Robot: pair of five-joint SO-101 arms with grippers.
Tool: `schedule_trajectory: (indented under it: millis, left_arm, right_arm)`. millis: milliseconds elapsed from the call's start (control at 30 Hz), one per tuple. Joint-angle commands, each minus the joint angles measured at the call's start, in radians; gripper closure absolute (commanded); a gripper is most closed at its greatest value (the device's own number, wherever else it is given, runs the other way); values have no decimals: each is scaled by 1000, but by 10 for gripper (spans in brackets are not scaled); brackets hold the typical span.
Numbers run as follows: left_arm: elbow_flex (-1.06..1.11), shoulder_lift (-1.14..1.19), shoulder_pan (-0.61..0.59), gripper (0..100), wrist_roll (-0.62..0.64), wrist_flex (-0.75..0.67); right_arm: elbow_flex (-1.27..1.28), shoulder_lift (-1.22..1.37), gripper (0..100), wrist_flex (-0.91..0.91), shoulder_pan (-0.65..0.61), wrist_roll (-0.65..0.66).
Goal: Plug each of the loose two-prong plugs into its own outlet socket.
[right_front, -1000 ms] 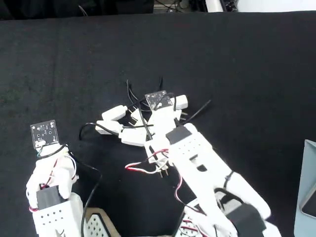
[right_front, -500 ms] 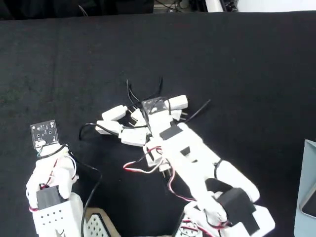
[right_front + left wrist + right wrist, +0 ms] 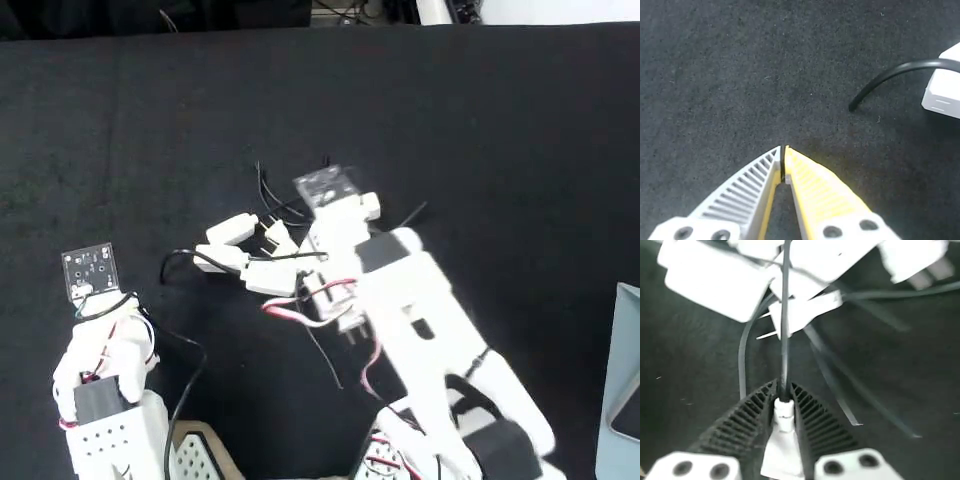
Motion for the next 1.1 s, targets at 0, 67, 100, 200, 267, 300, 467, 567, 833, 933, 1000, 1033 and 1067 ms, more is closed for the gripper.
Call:
schedule_trajectory:
  millis: [0,67,100,200,267,300,467,567,833,933,1000,1033,1067]
  left_arm:
    - [19,-5,-7,970,3,-15]
    - [19,-5,-7,970,3,-15]
    - [19,-5,-7,970,3,-15]
    - [19,-5,-7,970,3,-15]
    - [19,-5,-7,970,3,-15]
    - [19,-5,-7,970,3,-15]
    - [19,-5,-7,970,3,-15]
    - [19,-5,-8,970,3,-15]
    - [19,-5,-10,970,3,-15]
    - [19,-5,-10,970,3,-15]
    - [19,-5,-8,970,3,-15]
    - [19,-5,-7,970,3,-15]
    - [19,-5,-7,970,3,-15]
  right_arm:
    - [-47,-85,987,9,166,167]
    - [-39,-79,987,8,219,230]
    - [-28,-71,987,0,235,255]
    - [44,-42,987,-92,250,295]
    - [107,-21,987,-187,249,296]
    - [134,-10,986,-239,247,296]
    - [166,31,926,-307,245,288]
    - [116,35,819,-189,247,288]
    - [-22,33,855,64,245,295]
    - [-24,27,866,121,244,295]
    - [-15,-2,867,155,224,295]
    - [-2,-25,867,173,215,295]
    - [15,-51,867,186,195,290]
